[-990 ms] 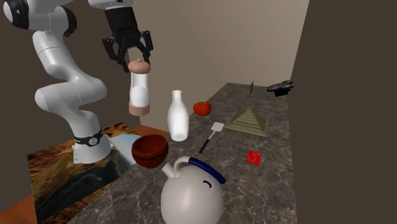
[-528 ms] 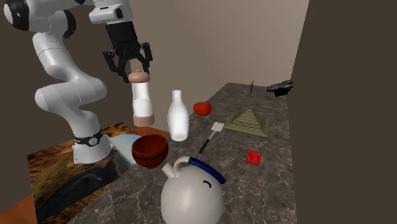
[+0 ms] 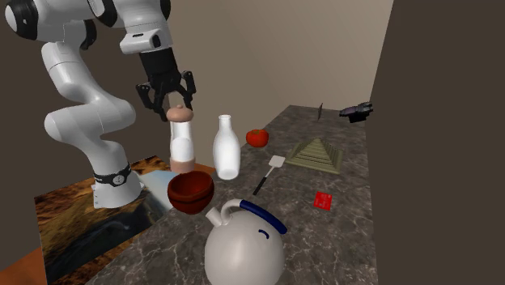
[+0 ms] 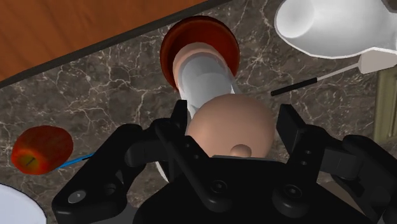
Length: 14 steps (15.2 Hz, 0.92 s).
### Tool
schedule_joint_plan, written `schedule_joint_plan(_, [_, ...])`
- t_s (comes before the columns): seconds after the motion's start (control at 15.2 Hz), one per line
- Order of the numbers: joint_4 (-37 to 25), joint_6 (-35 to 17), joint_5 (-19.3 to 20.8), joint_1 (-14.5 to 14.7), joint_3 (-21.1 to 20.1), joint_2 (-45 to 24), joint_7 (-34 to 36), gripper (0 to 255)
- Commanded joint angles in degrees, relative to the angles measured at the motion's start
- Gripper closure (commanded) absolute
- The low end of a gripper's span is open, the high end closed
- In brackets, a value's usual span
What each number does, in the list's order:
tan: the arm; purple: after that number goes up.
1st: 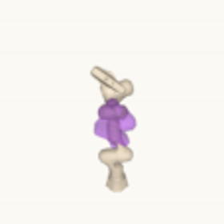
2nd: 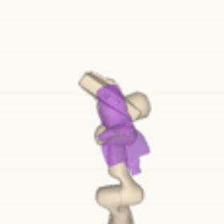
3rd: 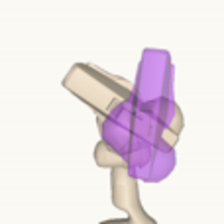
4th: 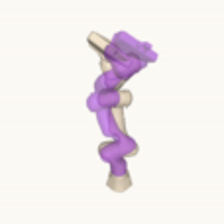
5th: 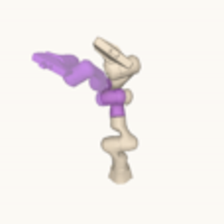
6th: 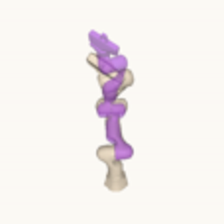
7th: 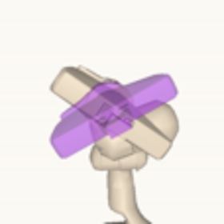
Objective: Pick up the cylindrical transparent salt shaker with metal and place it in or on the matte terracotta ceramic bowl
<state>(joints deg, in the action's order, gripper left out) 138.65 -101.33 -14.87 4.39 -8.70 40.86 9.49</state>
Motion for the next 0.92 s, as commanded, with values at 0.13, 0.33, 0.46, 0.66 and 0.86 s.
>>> schedule_joint_plan(0.13, [3.21,-3.02,-0.40,0.12,-0.32,0.21,-0.51,255])
schedule_joint_plan(0.33, [5.48,-5.29,-0.72,0.23,-0.58,0.18,-0.87,255])
schedule_joint_plan(0.46, [6.95,-6.83,-0.95,0.31,-0.76,0.09,-1.12,255])
schedule_joint_plan(0.66, [8.19,-8.17,-1.16,0.38,-0.92,-0.03,-1.34,255])
schedule_joint_plan(0.86, [8.18,-8.17,-1.16,0.38,-0.92,-0.04,-1.34,255])
